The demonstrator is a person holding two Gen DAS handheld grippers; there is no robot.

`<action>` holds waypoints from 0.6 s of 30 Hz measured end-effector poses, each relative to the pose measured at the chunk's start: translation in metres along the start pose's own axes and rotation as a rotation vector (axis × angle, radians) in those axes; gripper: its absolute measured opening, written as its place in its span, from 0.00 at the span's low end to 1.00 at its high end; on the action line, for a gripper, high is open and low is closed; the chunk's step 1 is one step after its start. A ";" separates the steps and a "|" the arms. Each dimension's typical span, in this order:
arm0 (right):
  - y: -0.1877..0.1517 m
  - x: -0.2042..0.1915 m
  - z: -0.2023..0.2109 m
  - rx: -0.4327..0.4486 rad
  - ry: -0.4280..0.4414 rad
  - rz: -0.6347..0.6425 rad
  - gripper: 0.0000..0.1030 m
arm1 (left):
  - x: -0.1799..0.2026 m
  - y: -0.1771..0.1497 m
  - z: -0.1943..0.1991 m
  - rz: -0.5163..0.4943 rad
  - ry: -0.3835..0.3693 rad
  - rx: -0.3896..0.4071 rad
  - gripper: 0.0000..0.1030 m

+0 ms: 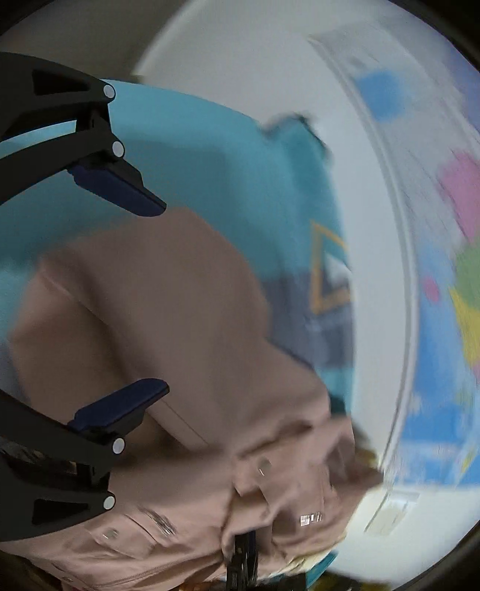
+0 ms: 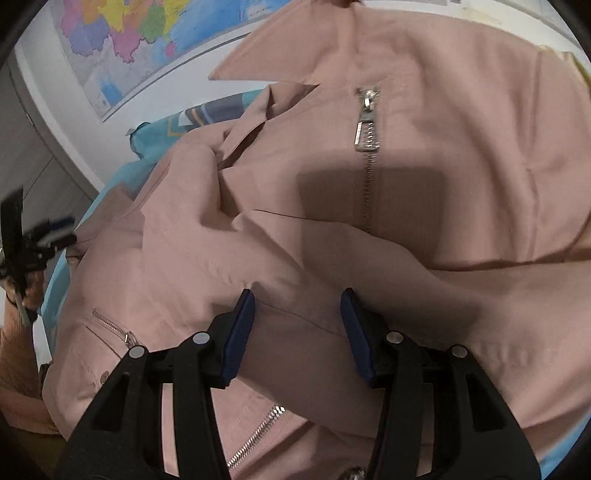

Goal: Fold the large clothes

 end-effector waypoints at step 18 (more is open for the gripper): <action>-0.003 -0.033 0.021 0.024 0.049 -0.018 0.63 | -0.028 0.017 0.042 0.054 0.165 0.209 0.04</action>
Point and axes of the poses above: each gripper's, at about its wrist camera, not at the fingertips, and z roughly against the way its jaws point, x to its right, y to its top, the point moved 7 cm from there along -z, roughly the way its jaws point, and after that the axes turned 3 degrees about z, right-handed, at the moved point
